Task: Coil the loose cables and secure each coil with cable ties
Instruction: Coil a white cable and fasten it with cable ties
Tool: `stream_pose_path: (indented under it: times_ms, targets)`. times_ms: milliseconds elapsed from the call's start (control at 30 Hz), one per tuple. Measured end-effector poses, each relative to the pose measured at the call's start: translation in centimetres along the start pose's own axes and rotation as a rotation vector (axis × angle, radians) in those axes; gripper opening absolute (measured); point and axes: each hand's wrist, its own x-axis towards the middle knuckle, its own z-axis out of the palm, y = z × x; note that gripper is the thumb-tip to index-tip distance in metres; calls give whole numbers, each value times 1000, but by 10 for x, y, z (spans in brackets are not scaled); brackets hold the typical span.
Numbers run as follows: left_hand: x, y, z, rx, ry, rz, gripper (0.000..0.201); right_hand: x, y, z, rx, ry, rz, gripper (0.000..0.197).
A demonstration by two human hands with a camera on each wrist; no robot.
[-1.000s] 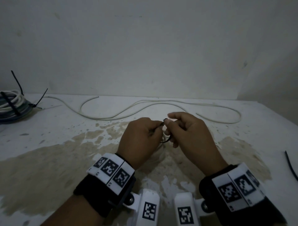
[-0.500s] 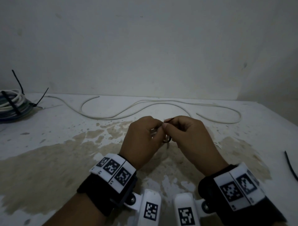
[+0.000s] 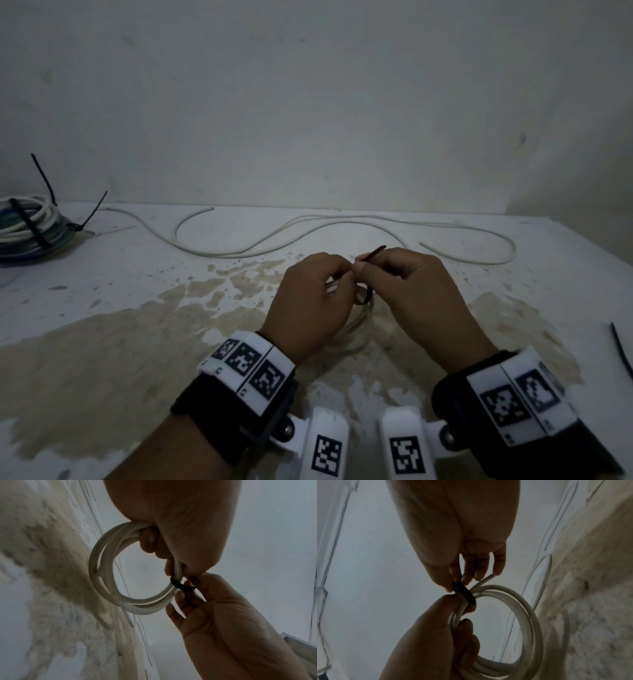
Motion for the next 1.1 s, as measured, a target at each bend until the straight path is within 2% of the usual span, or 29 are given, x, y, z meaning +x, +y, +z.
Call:
stream_pose_path:
  times_ms: [133,200,300,433,500,567,633,733,833,933,1000,1100]
  targets:
    - [1,8,-4,-255,-60,-274,15,2,-1,0,78,70,-23,10]
    - [2,12,-7,-371,-113,-334,13,3,0,0,78,95,-33,11]
    - [3,15,-7,-389,-152,-313,7,3,1,-1,26,99,-54,15]
    - [1,14,-3,-398,-106,-289,8,3,2,-2,-54,53,-139,23]
    - [2,12,-5,-382,-83,-293,10,3,3,-2,-135,60,-233,21]
    - [2,9,-7,-336,-90,-294,7,5,3,-5,-198,122,-362,13]
    - [1,7,-8,-269,-124,-278,14,8,-1,-14,-200,227,-440,10]
    - [2,11,-8,-292,-154,-270,16,7,-7,-21,-168,304,-459,10]
    - [1,11,-8,-316,-169,-296,10,6,-10,-17,-73,232,-293,13]
    - [1,8,-10,-352,-162,-335,6,6,-7,-15,5,48,-153,7]
    - [2,8,-10,-409,-158,-381,9,6,-1,-15,-121,-75,-145,12]
    - [3,11,-9,-565,-186,-492,14,8,7,-15,-301,-52,-219,7]
